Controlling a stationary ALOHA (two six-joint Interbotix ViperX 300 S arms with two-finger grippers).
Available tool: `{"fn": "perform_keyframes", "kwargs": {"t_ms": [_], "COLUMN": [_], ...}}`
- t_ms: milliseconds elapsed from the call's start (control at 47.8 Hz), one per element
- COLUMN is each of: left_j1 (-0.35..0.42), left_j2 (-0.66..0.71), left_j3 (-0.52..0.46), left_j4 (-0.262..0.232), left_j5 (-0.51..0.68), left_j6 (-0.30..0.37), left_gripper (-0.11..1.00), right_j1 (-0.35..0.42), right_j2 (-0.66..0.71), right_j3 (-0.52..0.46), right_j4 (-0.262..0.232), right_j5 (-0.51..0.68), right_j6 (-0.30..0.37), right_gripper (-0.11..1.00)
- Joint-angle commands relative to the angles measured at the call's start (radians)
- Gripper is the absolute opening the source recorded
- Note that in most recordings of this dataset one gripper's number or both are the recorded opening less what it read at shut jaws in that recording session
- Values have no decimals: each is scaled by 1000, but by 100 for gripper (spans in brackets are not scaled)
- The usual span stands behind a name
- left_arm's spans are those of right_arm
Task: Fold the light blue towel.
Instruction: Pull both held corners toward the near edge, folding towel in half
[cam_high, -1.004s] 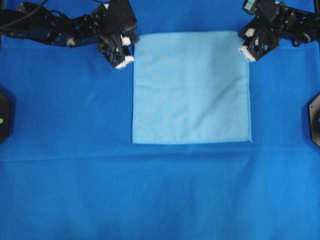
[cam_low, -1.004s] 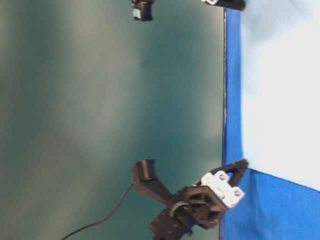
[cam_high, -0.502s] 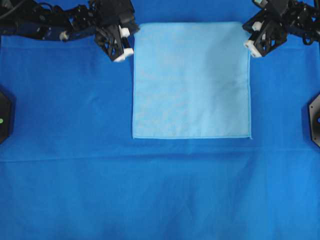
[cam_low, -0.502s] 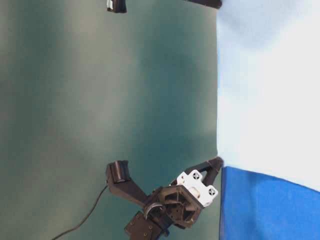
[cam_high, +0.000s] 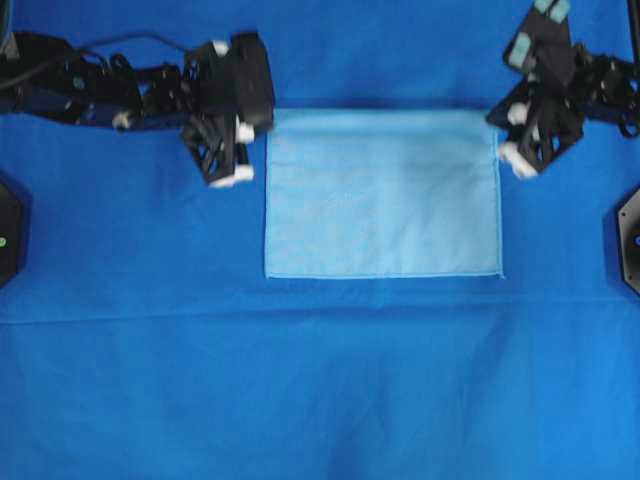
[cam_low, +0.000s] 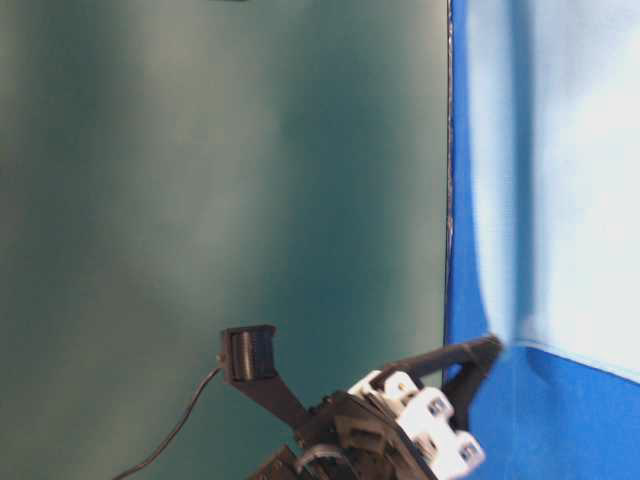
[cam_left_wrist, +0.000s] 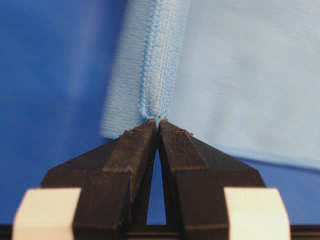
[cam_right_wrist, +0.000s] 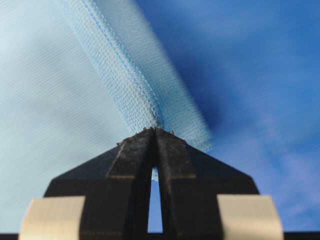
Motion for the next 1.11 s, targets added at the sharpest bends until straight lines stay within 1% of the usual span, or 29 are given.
{"fn": "perform_keyframes", "kwargs": {"t_ms": [0, 42, 209, 335, 460, 607, 774, 1088], "left_j1": [-55, -87, -172, -235, -293, -336, -357, -348], "left_j2": [-29, -31, -29, -29, -25, -15, -14, -11], "left_j3": [5, 11, 17, 25, 18, 12, 8, 2], "left_j4": [0, 0, 0, -3, -3, -3, -5, -5], "left_j5": [17, 21, 23, 25, 23, 23, 15, -2], "left_j6": [-5, -14, -69, -78, -86, -100, -127, -130], "left_gripper": [2, 2, 2, 2, 2, 2, 2, 3], "right_j1": [46, 74, 201, 298, 373, 437, 479, 482], "right_j2": [-34, -43, -69, -69, -69, -63, -58, -41], "right_j3": [9, 17, 38, 43, 46, 48, 46, 43], "right_j4": [17, 23, 23, 25, 23, 23, 23, 18], "right_j5": [14, 21, 48, 48, 44, 43, 44, 34], "right_j6": [26, 48, 161, 238, 284, 310, 322, 322], "right_gripper": [2, 2, 2, 2, 2, 2, 2, 2]}}
